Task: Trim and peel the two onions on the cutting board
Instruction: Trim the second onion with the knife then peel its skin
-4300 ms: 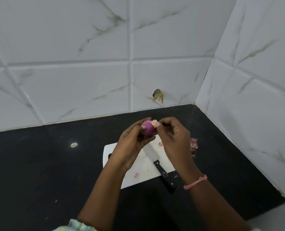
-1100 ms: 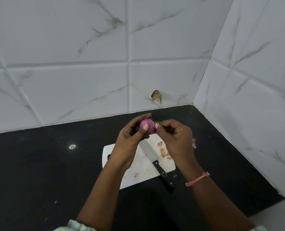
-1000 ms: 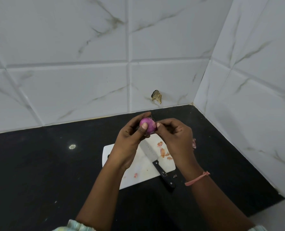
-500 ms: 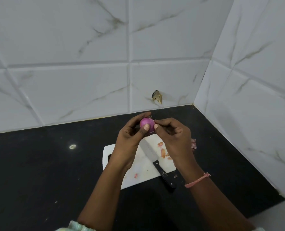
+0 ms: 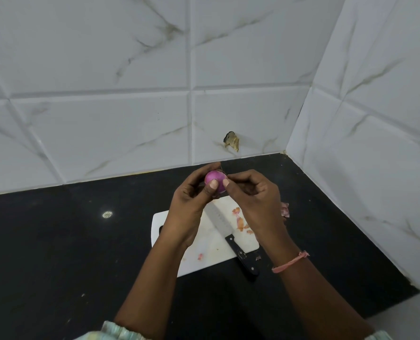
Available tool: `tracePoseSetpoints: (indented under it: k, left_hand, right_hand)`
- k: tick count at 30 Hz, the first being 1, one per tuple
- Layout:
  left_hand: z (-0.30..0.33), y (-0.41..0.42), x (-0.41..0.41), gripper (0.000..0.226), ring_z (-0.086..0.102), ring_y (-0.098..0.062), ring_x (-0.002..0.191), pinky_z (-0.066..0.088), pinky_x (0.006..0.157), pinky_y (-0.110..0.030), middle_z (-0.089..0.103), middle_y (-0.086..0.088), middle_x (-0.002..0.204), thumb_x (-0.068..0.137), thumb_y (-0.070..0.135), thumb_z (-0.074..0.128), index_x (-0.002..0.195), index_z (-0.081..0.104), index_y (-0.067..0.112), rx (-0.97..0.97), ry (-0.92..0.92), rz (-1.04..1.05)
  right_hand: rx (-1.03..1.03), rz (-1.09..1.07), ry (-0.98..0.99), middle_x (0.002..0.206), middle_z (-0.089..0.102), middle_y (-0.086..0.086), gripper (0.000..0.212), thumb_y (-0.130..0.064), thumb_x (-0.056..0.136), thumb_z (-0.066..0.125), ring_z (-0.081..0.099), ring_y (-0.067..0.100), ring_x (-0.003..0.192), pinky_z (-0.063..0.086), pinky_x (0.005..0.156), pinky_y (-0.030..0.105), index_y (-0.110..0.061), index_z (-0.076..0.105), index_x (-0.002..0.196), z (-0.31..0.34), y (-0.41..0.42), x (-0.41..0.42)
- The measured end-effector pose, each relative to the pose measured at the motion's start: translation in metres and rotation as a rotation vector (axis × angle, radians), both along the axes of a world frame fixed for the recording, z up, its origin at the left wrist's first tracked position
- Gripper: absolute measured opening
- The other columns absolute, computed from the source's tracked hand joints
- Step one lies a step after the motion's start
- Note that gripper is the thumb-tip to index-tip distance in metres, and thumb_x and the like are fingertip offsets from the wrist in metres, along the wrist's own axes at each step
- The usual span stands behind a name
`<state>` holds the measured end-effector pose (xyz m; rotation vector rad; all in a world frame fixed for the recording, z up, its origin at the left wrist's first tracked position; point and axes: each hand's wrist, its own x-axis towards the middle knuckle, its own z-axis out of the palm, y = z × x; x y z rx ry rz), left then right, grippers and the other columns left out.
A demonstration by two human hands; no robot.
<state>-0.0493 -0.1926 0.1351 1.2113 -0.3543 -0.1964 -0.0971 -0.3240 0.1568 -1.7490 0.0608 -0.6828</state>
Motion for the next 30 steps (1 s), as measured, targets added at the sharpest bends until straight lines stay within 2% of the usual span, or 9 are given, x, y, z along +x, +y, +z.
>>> tracePoseSetpoints:
  k: [4,9,13,17,19,21,24,27,30]
  left_hand:
    - [-0.0006,0.0002,-0.0006,0.045,0.066,-0.021,0.114,0.054,0.083,-0.023,0.07,-0.002,0.123,0.084,0.03,0.068,0.127,0.066,0.017,0.016,-0.01,0.005]
    - [0.0019,-0.0001,-0.0018,0.045,0.066,-0.017,0.112,0.053,0.083,-0.022,0.07,-0.002,0.122,0.084,0.029,0.068,0.127,0.066,0.016,-0.002,-0.009,-0.006]
    - [0.0014,-0.001,-0.0026,0.045,0.065,-0.018,0.112,0.053,0.082,-0.021,0.069,-0.003,0.124,0.083,0.032,0.068,0.126,0.066,0.018,-0.013,-0.001,-0.011]
    - [0.0026,-0.0014,-0.0026,0.047,0.065,-0.017,0.11,0.053,0.081,-0.02,0.068,-0.004,0.126,0.084,0.03,0.067,0.129,0.065,0.015,-0.021,0.005,-0.011]
    - [0.0042,-0.0013,-0.003,0.046,0.066,-0.013,0.105,0.052,0.079,-0.019,0.069,-0.005,0.122,0.086,0.026,0.065,0.129,0.064,0.012,-0.055,0.018,-0.021]
    - [0.0043,-0.0012,-0.003,0.044,0.067,-0.013,0.103,0.052,0.079,-0.019,0.069,-0.007,0.121,0.088,0.025,0.064,0.13,0.064,0.011,-0.075,0.028,-0.022]
    - [0.0025,-0.0006,-0.0024,0.044,0.065,-0.016,0.108,0.053,0.081,-0.02,0.067,-0.008,0.127,0.088,0.026,0.065,0.13,0.064,0.012,-0.069,0.026,-0.011]
    - [0.0002,-0.0004,-0.0017,0.045,0.065,-0.018,0.113,0.053,0.084,-0.021,0.067,-0.005,0.128,0.087,0.026,0.065,0.13,0.064,0.013,-0.072,0.022,-0.008]
    - [-0.0021,-0.002,-0.0016,0.042,0.063,-0.018,0.12,0.054,0.089,-0.025,0.068,-0.001,0.129,0.091,0.023,0.063,0.132,0.062,0.014,-0.079,0.026,-0.012]
  right_hand:
    - [-0.039,-0.022,-0.006,0.078,0.067,-0.014,0.007,-0.005,0.084,0.072,0.065,-0.008,0.074,0.047,0.063,0.003,-0.011,0.069,0.088,-0.0013,0.0016,-0.0005]
    - [-0.096,-0.064,-0.031,0.08,0.068,-0.017,0.011,-0.008,0.085,0.071,0.066,-0.004,0.078,0.048,0.068,0.005,-0.018,0.071,0.09,-0.0038,-0.0017,-0.0004]
    - [-0.092,-0.084,-0.032,0.08,0.072,-0.009,0.008,-0.009,0.086,0.07,0.069,0.006,0.077,0.053,0.069,0.013,-0.015,0.073,0.089,-0.0049,-0.0038,0.0001]
    - [-0.075,-0.093,-0.025,0.08,0.072,-0.008,0.009,-0.009,0.088,0.069,0.07,0.009,0.077,0.056,0.07,0.018,-0.017,0.072,0.089,-0.0045,-0.0044,0.0012]
    - [0.025,-0.051,-0.042,0.088,0.072,-0.002,0.007,-0.011,0.092,0.065,0.071,0.014,0.083,0.059,0.073,0.026,-0.012,0.07,0.096,-0.0041,-0.0033,0.0004]
    - [0.065,0.0,-0.05,0.094,0.072,0.001,0.013,-0.013,0.092,0.065,0.071,0.013,0.088,0.058,0.073,0.023,-0.007,0.068,0.103,-0.0031,-0.0014,-0.0015]
    - [-0.032,0.027,-0.068,0.094,0.072,-0.003,0.015,-0.01,0.086,0.071,0.07,0.008,0.089,0.054,0.074,0.016,-0.006,0.07,0.101,-0.003,0.0018,-0.0029]
    - [-0.103,-0.001,-0.112,0.094,0.073,-0.001,0.013,-0.008,0.086,0.072,0.07,0.01,0.09,0.055,0.077,0.019,-0.006,0.072,0.099,-0.0051,-0.0001,-0.0014]
    - [-0.294,-0.058,-0.188,0.096,0.073,0.0,0.013,-0.006,0.088,0.071,0.069,0.009,0.092,0.057,0.08,0.024,-0.006,0.073,0.101,-0.0078,-0.0043,0.0001]
